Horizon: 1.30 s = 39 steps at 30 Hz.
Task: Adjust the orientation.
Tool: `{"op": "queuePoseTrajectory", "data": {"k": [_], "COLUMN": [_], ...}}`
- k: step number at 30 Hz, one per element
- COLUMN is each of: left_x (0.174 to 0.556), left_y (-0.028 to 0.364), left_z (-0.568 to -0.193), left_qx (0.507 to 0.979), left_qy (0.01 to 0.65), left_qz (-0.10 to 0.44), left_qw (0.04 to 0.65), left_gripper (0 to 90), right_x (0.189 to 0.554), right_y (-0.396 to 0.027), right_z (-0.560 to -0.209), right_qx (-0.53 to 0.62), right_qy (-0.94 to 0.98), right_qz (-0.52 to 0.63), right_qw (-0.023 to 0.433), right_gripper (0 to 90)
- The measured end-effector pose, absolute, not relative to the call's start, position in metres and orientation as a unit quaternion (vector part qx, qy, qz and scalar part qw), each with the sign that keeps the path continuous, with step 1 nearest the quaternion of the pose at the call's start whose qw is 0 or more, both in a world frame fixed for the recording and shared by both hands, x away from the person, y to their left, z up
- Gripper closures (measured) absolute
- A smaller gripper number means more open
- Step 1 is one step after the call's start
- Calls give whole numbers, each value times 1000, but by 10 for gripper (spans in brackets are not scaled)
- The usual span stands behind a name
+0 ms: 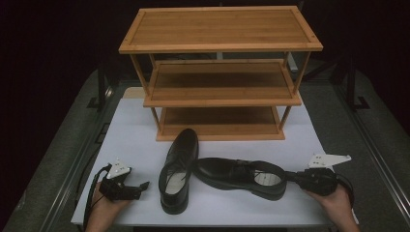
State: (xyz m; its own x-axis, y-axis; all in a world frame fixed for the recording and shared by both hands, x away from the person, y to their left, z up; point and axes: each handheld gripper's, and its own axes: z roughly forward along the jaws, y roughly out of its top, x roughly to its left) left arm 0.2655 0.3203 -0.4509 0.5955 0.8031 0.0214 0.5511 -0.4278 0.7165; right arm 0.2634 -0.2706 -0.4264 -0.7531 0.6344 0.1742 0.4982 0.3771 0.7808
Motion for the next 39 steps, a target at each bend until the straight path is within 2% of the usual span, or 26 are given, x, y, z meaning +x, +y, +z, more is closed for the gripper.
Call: {"op": "queuePoseTrajectory", "data": {"k": [20,30,39], "left_x": [266,266,266], "left_y": [320,320,320], "left_z": [-451,-451,-451], "left_qx": [824,824,824], "left_qy": [411,411,411], "left_qz": [183,183,183], "left_qw": [343,343,343], "left_gripper": [125,125,125], "right_x": [246,239,236], "right_y": [-267,-222,-207], "right_z": [-427,-434,-435], "right_qx": [287,222,198], "right_qy": [845,875,881], "right_qz": [452,428,426], "right_qw": [12,-44,-56], "right_gripper": [898,897,897]}}
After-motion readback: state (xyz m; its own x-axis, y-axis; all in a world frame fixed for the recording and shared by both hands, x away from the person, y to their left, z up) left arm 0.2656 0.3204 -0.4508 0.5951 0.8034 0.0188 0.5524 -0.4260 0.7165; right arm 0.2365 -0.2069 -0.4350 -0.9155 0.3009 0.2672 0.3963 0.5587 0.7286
